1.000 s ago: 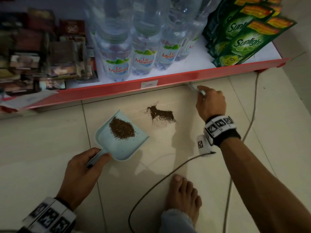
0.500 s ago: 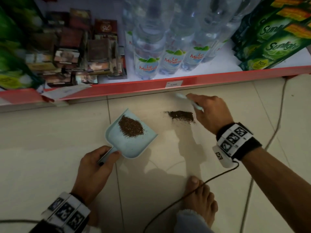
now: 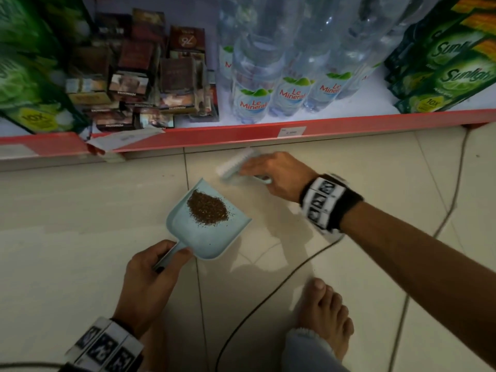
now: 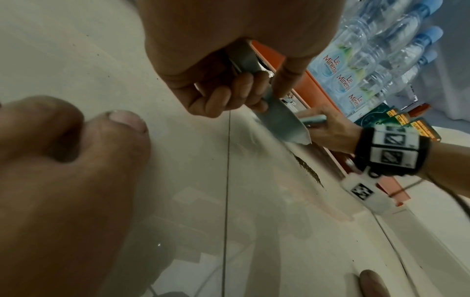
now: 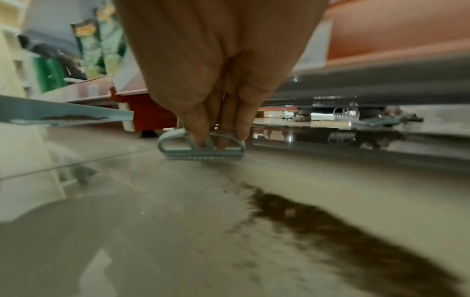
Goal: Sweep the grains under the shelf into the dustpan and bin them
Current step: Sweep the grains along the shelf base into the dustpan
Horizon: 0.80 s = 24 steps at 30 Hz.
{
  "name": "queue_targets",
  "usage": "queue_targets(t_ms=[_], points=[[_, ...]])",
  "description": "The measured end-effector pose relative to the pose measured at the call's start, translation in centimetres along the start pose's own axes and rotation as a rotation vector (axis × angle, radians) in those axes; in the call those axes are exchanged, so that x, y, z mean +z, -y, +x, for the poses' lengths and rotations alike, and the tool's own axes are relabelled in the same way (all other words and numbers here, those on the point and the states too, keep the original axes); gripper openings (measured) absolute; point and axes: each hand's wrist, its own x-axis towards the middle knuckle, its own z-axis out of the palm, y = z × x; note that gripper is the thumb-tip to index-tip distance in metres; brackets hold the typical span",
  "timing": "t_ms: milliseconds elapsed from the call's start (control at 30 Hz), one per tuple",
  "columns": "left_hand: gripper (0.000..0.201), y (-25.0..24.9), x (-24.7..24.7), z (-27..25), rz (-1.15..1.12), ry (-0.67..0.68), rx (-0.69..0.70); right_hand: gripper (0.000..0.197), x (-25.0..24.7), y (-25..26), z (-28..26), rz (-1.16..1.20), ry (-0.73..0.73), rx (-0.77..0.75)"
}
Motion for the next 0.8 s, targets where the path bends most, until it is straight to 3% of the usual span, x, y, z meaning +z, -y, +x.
queue_targets(t_ms=[100,233,400,600,667,800], points=[[0.036,0.1,-0.5,0.0,-0.005,-0.021,0.002,0.05,-2.2,-2.1,-4.1,-0.018,0.126,-0.009],[0.037,0.6,-0.9,0.3,0.004,-0.041,-0.013,0.037,-4.5,-3.2,-6.9,-0.009,-0.001,-0.009],[0.036,1.2,-1.3,0.2,0.007,-0.024,-0.034,0.057,-1.4,1.2,-1.6,0.07,-0.191,-0.091],[0.028,1.7,-1.9,-0.3,0.048,-0.067,-0.039,0.051,2.4,6.4,5.5,0.094,-0.25,-0.13],[0.027,1.8,-2.2,-0.4,0.025,-0.093,-0.079,0.053,2.7,7.0,6.6,0.031,-0.229,-0.108],[0.031,2.0,-3.0,-0.3,0.036,-0.124,-0.076,0.055,2.3,4.2,5.0,-0.184,-0.046,-0.021]])
